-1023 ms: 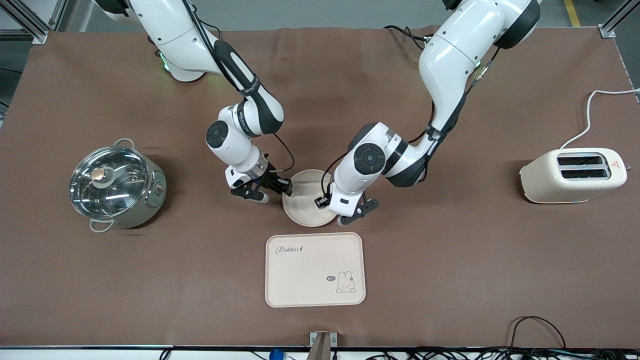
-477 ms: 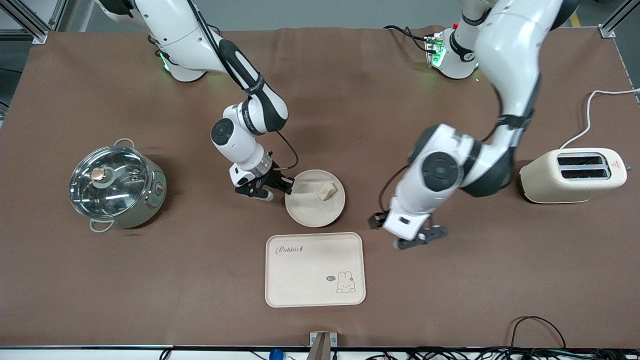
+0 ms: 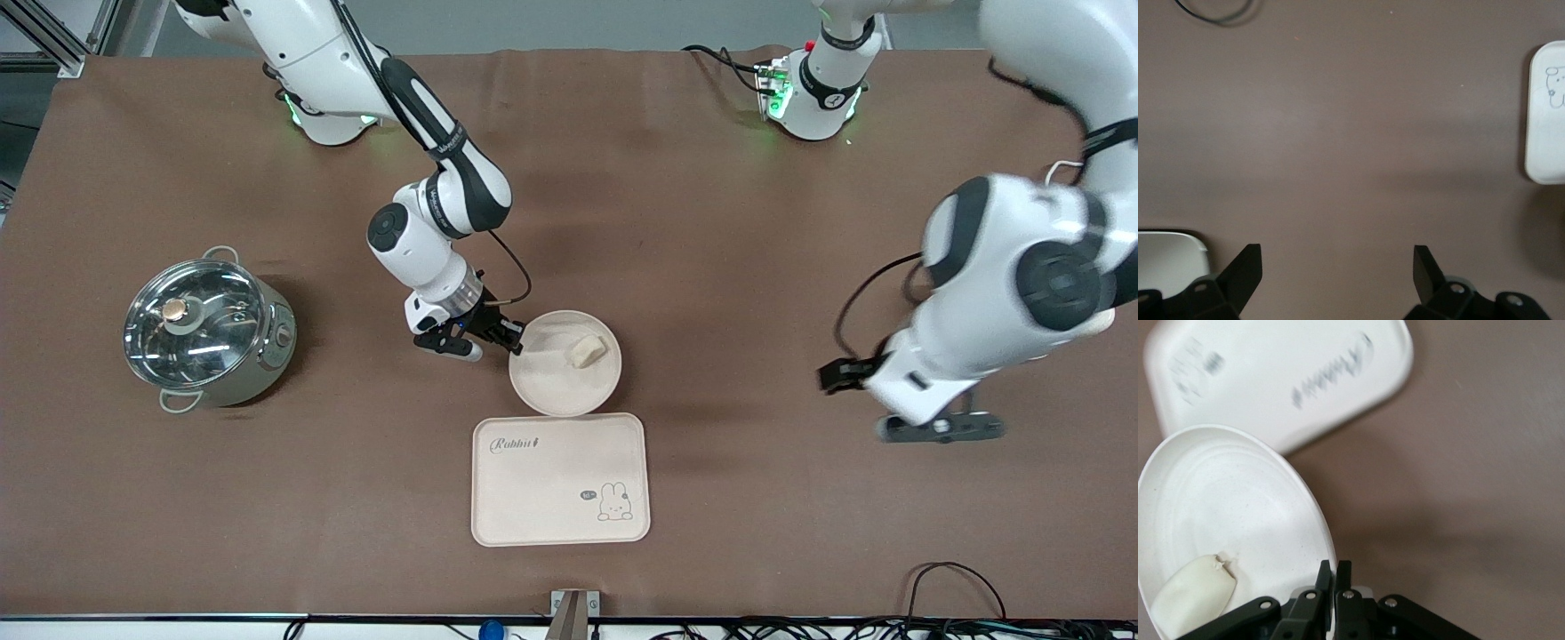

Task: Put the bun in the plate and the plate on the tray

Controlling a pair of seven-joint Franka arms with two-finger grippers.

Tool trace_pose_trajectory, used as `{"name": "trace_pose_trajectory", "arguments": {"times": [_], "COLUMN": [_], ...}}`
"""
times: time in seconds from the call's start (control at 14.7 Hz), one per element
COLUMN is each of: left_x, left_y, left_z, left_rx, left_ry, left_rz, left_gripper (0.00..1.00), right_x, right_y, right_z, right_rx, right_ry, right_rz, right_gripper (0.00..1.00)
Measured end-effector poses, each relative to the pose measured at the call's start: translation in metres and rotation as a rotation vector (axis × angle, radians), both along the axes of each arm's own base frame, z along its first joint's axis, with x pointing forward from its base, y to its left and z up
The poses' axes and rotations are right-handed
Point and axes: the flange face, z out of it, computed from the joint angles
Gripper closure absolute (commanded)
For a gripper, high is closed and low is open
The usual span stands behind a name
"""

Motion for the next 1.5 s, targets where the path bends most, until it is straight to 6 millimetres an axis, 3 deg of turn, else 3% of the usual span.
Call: {"name": "trace_pose_trajectory", "arguments": {"times": [0.14, 0.2, 0.41, 0.61, 0.82, 0.89, 0.95, 1.02, 1.16, 1.3, 1.5], "left_x": [-0.012, -0.021, -0.053, -0.069, -0.070, -0.069, -0.068, -0.068, -0.079, -0.098, -0.108], "left_y": [0.026, 0.030, 0.026, 0.028, 0.051, 0.058, 0.062, 0.060, 0.031, 0.000, 0.002], "left_z": [0.043, 0.063, 0.110, 0.140, 0.149, 0.149, 0.150, 0.153, 0.161, 0.164, 0.166], "left_rx": [0.016, 0.024, 0.030, -0.013, -0.210, -0.221, -0.207, -0.171, -0.117, -0.084, -0.042], "left_ry": [-0.034, -0.044, -0.038, -0.033, -0.014, -0.014, -0.023, -0.044, -0.086, -0.104, -0.115], "left_rz": [-0.041, -0.041, -0.040, -0.024, 0.039, 0.053, 0.057, 0.051, 0.063, 0.061, 0.018], "left_gripper": [0.00, 0.00, 0.00, 0.00, 0.00, 0.00, 0.00, 0.00, 0.00, 0.00, 0.00], "right_x": [0.023, 0.034, 0.086, 0.150, 0.180, 0.182, 0.183, 0.183, 0.184, 0.184, 0.178], "right_y": [0.004, 0.006, 0.009, -0.016, -0.037, -0.039, -0.038, -0.036, -0.033, -0.031, -0.030], "right_z": [0.023, 0.024, -0.002, -0.030, -0.043, -0.044, -0.043, -0.041, -0.038, -0.033, -0.016], "right_rx": [0.036, 0.047, 0.044, -0.005, -0.051, -0.058, -0.058, -0.056, -0.053, -0.049, -0.044], "right_ry": [-0.033, -0.033, 0.040, 0.110, 0.094, 0.090, 0.088, 0.085, 0.081, 0.075, 0.083], "right_rz": [-0.014, -0.015, 0.017, 0.037, 0.037, 0.039, 0.040, 0.041, 0.040, 0.041, 0.037], "right_gripper": [1.00, 1.00, 1.00, 1.00, 1.00, 0.92, 0.51, 0.24, 0.00, 0.00, 0.00]}}
